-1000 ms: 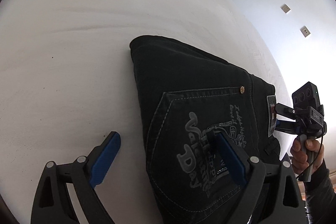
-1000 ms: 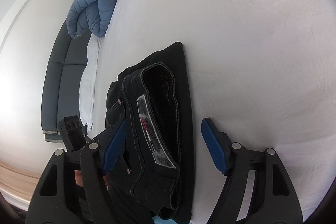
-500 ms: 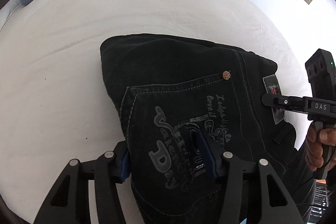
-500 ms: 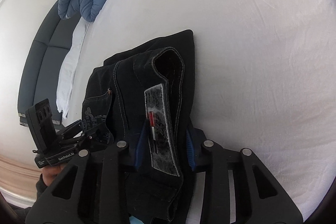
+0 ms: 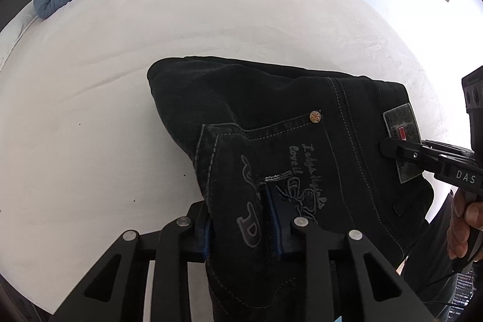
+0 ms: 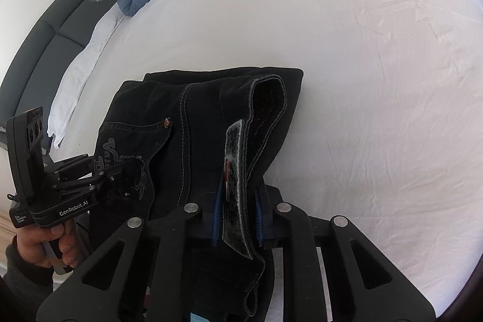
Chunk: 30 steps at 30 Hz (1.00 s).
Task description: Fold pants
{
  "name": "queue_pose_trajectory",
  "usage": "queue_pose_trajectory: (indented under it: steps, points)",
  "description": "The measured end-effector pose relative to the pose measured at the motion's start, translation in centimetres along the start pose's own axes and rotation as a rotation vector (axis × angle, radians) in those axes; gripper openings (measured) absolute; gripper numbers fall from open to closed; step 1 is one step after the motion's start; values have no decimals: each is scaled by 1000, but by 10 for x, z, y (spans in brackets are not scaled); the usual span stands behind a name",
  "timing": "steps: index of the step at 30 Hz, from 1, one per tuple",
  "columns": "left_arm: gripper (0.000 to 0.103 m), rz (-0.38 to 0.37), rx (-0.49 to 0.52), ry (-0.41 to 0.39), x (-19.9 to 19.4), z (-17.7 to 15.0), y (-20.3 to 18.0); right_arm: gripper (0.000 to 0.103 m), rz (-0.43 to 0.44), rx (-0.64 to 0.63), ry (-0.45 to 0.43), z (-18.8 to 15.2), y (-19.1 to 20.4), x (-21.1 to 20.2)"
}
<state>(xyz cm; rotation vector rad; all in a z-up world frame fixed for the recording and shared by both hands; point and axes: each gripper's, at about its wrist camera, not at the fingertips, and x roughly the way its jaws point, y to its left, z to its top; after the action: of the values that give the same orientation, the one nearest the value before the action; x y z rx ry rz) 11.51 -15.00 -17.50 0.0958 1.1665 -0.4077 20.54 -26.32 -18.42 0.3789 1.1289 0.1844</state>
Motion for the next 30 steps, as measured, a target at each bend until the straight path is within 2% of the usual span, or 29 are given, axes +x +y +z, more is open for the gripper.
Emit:
queue_pose_trajectory:
  steps: [7,18,25,30]
  points:
    - [24,4,-4,-10,-10,-15,6,14,-2,-32,-29,3,13,-24]
    - [23,7,15,-60,-33,-6,4,14,45,-52,-99,19,21,-66]
    - [23,6,41,-111,-46,30,5,14,42,-48,-141,47,6,-89]
    - [23,11,61,-127,-38,64,0,14,32,-40,-158,77,-17,-94]
